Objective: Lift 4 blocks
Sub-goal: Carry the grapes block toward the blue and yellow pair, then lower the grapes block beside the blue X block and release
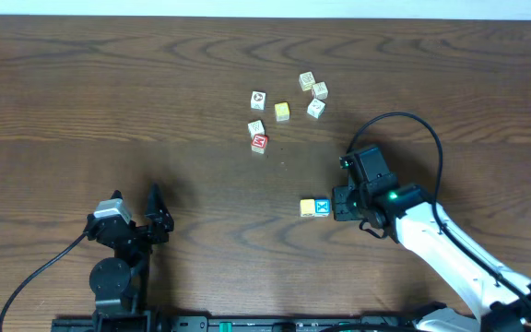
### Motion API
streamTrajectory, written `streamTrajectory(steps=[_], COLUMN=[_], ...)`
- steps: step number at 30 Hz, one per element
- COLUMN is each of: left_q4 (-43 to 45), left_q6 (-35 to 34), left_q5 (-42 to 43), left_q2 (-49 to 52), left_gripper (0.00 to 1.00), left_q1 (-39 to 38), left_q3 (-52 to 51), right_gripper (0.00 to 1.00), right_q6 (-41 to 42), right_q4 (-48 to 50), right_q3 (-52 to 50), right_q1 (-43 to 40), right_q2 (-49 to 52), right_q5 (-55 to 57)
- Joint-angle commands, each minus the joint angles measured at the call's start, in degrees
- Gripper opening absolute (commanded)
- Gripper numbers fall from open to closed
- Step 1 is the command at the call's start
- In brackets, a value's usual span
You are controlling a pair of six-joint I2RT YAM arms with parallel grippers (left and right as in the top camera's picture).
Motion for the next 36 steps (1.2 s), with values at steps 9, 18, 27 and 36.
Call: streamTrajectory(steps=[9, 18, 27, 36], left_q4=[-2.5, -2.5, -2.5, -2.5], left_q6=[0.5, 0.5, 0.5, 0.5], left_q5=[-1.7, -1.7, -1.7, -1.7], left_q2=[-0.1, -0.1, -0.1, -0.1], left_gripper=[0.75, 0.75, 0.75, 0.75], left_q1=[-0.1, -0.1, -0.1, -0.1], left_q3=[-0.7, -0.7, -0.7, -0.7], right_gripper=[0.04, 0.10, 0.17, 0.24], right_q6=[1.5, 1.6, 1.6, 1.6], right_q4=[1.8, 1.7, 1.6, 1.6], right_q3=[-0.5, -0.5, -0.5, -0.5], right_q1=[0.3, 0.3, 0.3, 0.3], right_q2=[3.9, 3.9, 3.9, 3.9], right_q5=[-1.1, -1.1, -1.1, -1.1])
